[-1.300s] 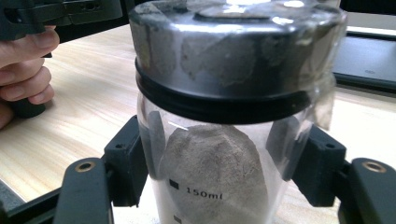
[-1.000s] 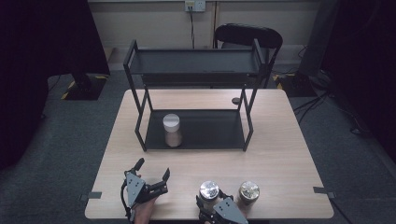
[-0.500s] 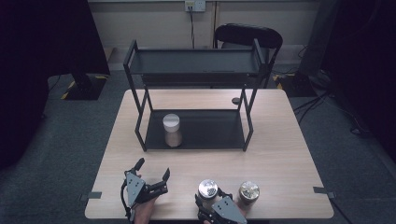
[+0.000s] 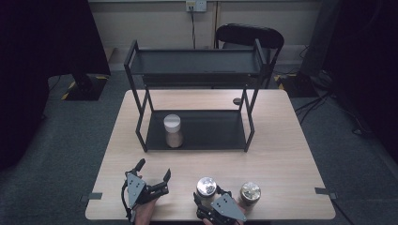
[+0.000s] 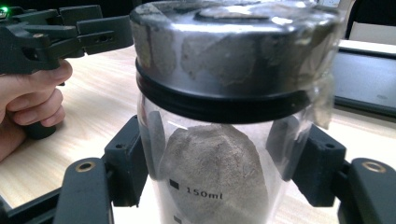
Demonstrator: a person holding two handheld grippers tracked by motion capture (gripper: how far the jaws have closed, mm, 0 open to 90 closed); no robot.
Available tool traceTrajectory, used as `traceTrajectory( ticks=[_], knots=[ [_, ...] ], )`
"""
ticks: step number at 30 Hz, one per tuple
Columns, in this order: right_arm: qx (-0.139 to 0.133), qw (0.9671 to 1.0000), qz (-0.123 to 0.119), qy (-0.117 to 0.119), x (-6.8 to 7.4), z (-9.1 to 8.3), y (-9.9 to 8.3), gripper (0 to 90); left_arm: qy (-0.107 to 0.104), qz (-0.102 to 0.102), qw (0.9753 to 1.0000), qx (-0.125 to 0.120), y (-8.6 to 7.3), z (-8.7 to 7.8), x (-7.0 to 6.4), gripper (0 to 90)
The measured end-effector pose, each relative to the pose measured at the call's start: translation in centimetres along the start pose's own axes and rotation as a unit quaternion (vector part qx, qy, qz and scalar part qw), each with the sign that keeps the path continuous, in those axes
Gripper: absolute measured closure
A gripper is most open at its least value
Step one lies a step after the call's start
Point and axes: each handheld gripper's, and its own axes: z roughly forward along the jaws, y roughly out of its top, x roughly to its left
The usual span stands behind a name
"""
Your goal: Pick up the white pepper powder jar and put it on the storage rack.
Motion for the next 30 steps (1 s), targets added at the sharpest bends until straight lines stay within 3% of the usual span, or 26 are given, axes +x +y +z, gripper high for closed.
traceTrajectory(
  ticks=[17,30],
  knots=[
    [-0.004,0.9997,-0.022,0.001,-0.2,1.6,1.6,30.3,0.0,0.0,1.0,0.0,0.0,0.0,0.0,0.4],
    [-0.012,0.9997,-0.02,-0.005,-0.7,3.1,2.6,30.4,0.0,0.0,1.0,0.0,0.0,0.0,0.0,0.4]
  ],
)
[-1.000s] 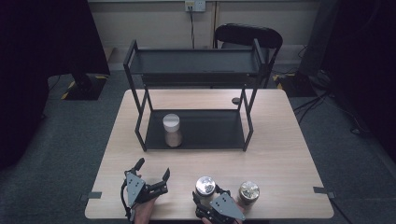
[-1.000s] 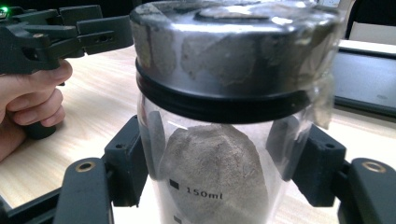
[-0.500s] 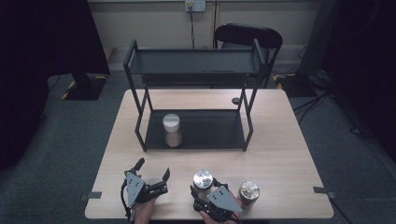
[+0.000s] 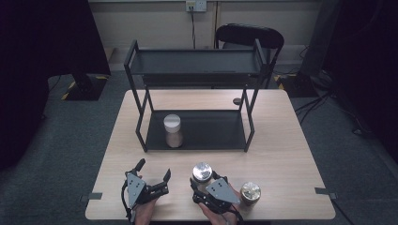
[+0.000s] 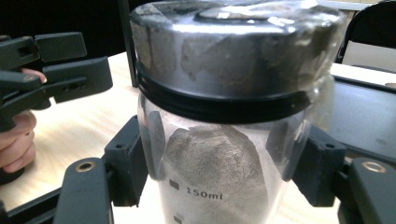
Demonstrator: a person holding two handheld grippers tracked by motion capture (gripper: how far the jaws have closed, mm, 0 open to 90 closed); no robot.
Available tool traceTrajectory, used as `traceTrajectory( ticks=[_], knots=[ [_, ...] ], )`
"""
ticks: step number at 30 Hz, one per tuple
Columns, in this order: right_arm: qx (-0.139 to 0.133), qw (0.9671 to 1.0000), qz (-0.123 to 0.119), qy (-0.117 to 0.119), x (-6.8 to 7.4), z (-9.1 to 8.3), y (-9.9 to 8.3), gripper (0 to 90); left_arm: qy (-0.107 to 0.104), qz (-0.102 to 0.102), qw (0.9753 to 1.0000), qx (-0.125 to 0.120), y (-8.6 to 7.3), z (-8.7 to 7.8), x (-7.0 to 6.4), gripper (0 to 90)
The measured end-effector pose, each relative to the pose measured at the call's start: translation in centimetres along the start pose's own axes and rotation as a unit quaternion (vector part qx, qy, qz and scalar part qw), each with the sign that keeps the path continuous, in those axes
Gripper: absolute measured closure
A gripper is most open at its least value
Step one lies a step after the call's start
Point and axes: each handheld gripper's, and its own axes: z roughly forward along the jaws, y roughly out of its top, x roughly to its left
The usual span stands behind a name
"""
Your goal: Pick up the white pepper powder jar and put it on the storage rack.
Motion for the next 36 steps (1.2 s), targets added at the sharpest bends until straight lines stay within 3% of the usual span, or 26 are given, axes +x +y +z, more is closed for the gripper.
traceTrajectory(
  ticks=[5,36],
  knots=[
    [0.0,0.9999,-0.015,0.0,0.2,0.6,0.6,30.3,0.0,0.0,1.0,0.0,0.0,0.0,0.0,0.4],
    [-0.015,0.9999,0.005,-0.004,-1.0,4.8,2.7,30.4,-0.002,0.001,1.0,0.001,0.0,0.0,0.1,0.5]
  ],
)
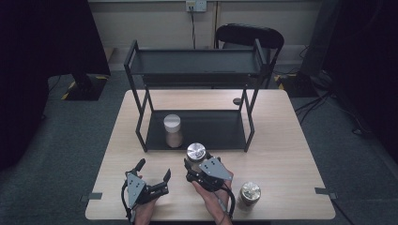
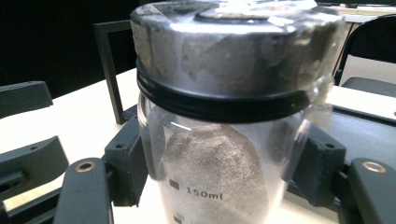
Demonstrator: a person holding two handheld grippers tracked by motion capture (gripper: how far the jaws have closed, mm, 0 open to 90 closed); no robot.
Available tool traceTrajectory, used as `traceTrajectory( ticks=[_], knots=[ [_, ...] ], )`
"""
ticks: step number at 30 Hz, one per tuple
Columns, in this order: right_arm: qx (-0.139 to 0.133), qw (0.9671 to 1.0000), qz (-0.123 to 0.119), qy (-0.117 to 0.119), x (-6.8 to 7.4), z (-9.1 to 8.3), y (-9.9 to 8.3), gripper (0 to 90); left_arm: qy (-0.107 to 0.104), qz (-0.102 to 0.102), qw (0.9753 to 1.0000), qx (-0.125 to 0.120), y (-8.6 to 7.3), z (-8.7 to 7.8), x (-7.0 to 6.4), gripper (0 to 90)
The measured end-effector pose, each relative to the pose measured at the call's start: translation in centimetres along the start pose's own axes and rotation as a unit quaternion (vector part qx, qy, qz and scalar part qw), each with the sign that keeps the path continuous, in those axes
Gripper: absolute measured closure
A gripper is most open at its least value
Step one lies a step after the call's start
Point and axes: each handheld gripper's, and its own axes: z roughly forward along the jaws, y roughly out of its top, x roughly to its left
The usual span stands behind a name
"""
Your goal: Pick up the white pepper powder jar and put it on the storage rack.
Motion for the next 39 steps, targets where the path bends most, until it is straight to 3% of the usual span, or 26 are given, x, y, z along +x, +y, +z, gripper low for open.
traceTrajectory(
  ticks=[11,22,39],
  knots=[
    [0.009,0.9999,0.005,-0.002,-0.6,2.0,-0.2,30.3,-0.001,0.0,1.0,0.0,0.0,0.0,0.0,0.5],
    [0.013,0.9997,0.016,-0.011,-1.5,3.0,0.1,30.3,-0.001,0.0,1.0,0.0,0.0,0.0,0.0,0.6],
    [0.014,0.9998,0.008,-0.012,-2.2,4.8,0.4,30.3,-0.002,0.0,1.0,0.0,0.0,0.0,0.1,0.6]
  ],
)
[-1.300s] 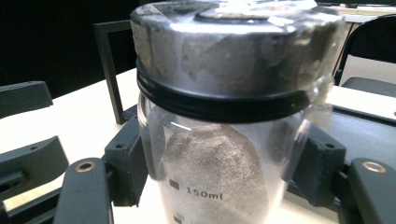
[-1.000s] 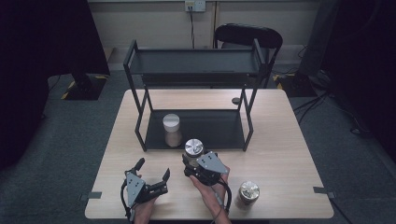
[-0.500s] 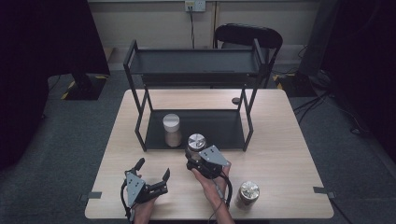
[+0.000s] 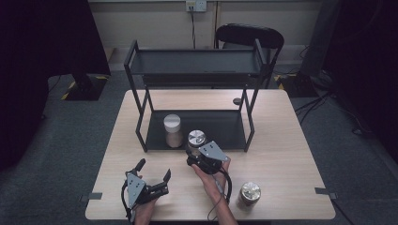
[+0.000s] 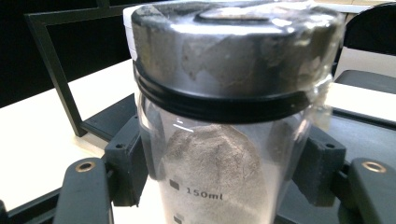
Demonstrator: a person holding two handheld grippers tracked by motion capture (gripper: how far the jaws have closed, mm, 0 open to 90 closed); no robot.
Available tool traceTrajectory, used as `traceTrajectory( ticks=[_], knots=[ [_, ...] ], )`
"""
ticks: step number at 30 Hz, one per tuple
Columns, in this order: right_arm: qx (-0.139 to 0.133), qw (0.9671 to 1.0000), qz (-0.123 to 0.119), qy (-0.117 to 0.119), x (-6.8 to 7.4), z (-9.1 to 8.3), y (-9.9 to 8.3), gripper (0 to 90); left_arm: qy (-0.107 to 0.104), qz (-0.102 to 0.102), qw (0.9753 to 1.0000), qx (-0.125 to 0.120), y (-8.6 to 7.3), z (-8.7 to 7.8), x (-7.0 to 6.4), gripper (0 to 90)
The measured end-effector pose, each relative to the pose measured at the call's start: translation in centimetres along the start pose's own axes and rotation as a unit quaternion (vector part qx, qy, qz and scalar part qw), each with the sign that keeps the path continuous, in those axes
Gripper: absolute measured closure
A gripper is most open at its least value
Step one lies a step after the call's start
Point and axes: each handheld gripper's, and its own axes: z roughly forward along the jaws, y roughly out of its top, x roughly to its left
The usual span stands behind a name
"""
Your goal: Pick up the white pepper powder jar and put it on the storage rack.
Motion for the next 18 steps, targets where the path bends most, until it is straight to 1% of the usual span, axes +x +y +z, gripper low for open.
traceTrajectory(
  ticks=[2,7,13,18],
  knots=[
    [0.002,1.0,-0.006,-0.001,0.0,0.3,0.1,30.3,-0.001,0.0,1.0,0.0,0.0,0.0,0.0,0.5],
    [-0.002,1.0,-0.003,-0.003,-0.2,0.6,0.2,30.3,-0.001,0.0,1.0,0.0,0.0,0.0,0.0,0.5],
    [-0.003,0.9999,0.01,-0.004,-0.8,1.0,0.6,30.3,-0.001,0.0,1.0,0.0,0.0,0.0,0.0,0.5],
    [-0.002,0.9999,0.014,-0.007,-1.2,1.7,0.8,30.4,-0.002,0.0,1.0,0.0,0.0,0.0,0.1,0.5]
  ],
)
